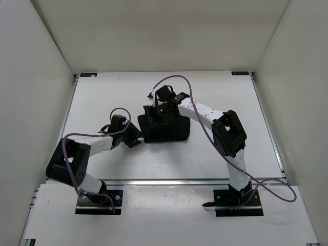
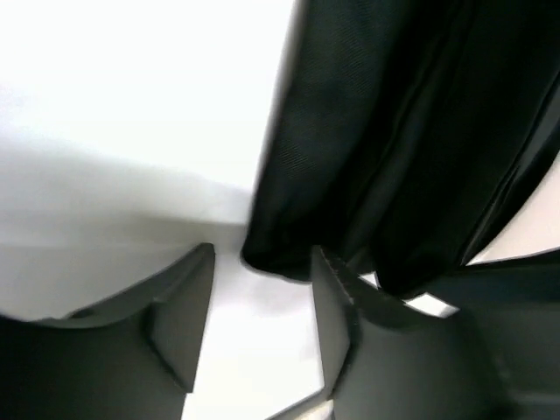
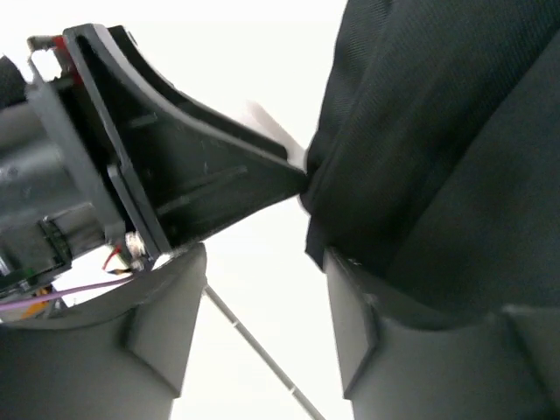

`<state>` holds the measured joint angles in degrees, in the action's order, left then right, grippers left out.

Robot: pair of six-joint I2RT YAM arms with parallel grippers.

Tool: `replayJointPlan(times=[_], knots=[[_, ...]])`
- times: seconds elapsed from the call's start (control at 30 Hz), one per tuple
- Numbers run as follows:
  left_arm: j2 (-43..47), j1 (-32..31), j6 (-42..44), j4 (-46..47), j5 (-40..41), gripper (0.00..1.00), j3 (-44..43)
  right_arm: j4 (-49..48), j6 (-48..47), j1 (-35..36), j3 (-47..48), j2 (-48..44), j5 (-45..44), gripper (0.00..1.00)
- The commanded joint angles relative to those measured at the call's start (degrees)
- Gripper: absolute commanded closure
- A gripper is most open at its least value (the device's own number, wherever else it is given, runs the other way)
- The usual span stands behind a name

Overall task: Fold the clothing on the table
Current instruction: Fold the skirt

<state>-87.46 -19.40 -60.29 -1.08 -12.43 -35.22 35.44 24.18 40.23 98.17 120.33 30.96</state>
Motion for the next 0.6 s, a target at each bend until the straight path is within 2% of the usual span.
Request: replayJointPlan(times=[0.0, 0.03, 0.07, 0.1, 0.13, 0.2, 0.23, 0.3, 0.33, 0.43, 0.57], knots=[[5.1, 3.0, -4.6, 0.4, -2.9, 0.39, 4.7, 1.3, -1.0, 0.3, 2.7, -7.6, 1.6, 0.43], [5.9, 4.4, -5.9, 2.8, -4.0, 0.32, 5.4, 1.4, -1.4, -0.1, 1.8, -10.4, 1.8, 0.39], [6.2, 4.2, -6.2, 2.9, -4.3, 0.17, 5.5, 1.9, -1.0, 0.2, 0.7, -12.6, 1.8, 0.35], [7.0, 4.8, -6.6, 2.6, -5.3, 0.08, 5.5, 2.2, -1.1, 0.3, -0.3, -13.9, 1.3, 0.32], [7.5, 5.3, -6.8, 1.6, -5.9, 0.07, 5.5, 2.4, -0.5, 0.0, -1.0, -16.6, -0.4, 0.25], [9.8, 6.4, -6.7, -0.4, -7.9, 0.07, 5.0, 3.7, 0.1, -0.1, -3.6, -20.7, -4.9, 0.05], [10.6, 7.0, -6.6, -2.0, -8.7, 0.07, 5.0, 4.4, 0.5, -1.3, -5.1, -23.7, -6.9, 0.01], [15.5, 8.3, -6.2, -5.5, -9.7, 0.06, 5.1, 3.2, 0.6, -4.1, -12.1, -29.7, -5.7, 0.00], [18.1, 9.1, -5.5, -6.2, -9.7, 0.02, 5.1, 2.5, 0.7, -6.7, -14.0, -30.9, -4.9, 0.01], [23.4, 10.7, -2.6, -11.0, -9.9, 0.02, 5.3, 1.7, 0.4, -12.5, -24.2, -37.3, 0.6, 0.01], [26.2, 11.2, 1.0, -15.0, -10.1, 0.02, 4.9, 1.4, -0.7, -17.0, -29.8, -42.3, 2.0, 0.01]])
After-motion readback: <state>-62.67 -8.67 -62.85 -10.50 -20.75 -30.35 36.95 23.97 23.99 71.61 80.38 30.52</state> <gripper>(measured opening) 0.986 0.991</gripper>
